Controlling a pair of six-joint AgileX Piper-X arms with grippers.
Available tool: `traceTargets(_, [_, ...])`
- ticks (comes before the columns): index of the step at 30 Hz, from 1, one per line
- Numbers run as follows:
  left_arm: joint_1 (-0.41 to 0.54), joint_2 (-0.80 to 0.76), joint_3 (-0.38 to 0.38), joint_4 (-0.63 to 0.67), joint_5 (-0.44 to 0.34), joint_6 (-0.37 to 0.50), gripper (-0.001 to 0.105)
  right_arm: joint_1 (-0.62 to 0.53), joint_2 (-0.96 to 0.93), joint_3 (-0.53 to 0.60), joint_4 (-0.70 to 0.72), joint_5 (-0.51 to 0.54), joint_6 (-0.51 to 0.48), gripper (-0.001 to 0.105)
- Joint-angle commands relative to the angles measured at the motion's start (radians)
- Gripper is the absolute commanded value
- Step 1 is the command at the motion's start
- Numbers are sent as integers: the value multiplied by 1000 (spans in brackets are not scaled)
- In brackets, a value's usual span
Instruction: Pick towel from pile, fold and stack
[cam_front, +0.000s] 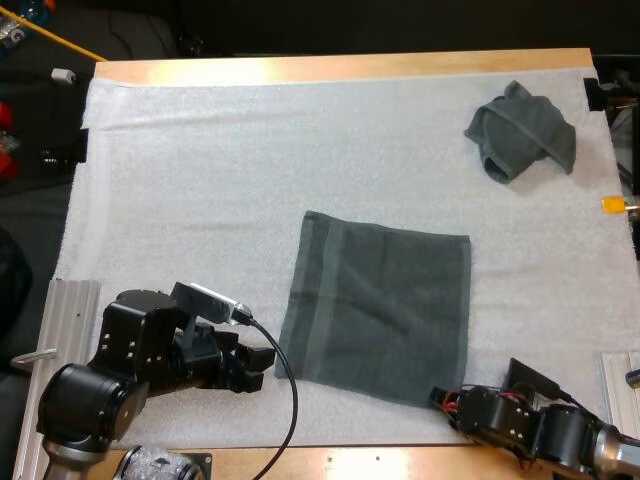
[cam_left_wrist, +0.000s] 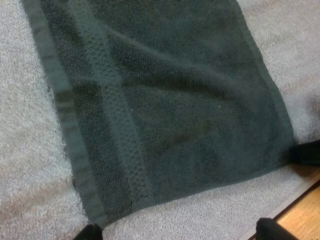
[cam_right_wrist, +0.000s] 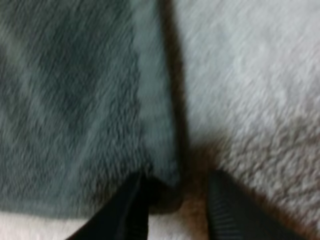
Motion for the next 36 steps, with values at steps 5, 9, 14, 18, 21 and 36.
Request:
traceTargets(5, [0, -7, -2, 1, 13, -4, 60, -63, 4, 20, -81, -25, 4, 31])
traceTargets(9, [0, -7, -2, 1, 13, -2, 60, -81, 4, 20, -101, -46, 2, 31])
traceTargets(14, [0, -7, -2, 1, 13, -2, 60, -80, 24, 20, -99, -62, 2, 31])
traceTargets(18, [0, -7, -2, 1, 13, -2, 60, -80, 61, 20, -101, -80, 0, 22])
traceTargets(21, [0, -7, -2, 1, 13, -2, 60, -80, 70, 20, -101, -82, -22, 0])
traceTargets(36, [-18, 37, -2, -9, 13, 112, 60, -80, 72, -214, 224, 12, -381, 0])
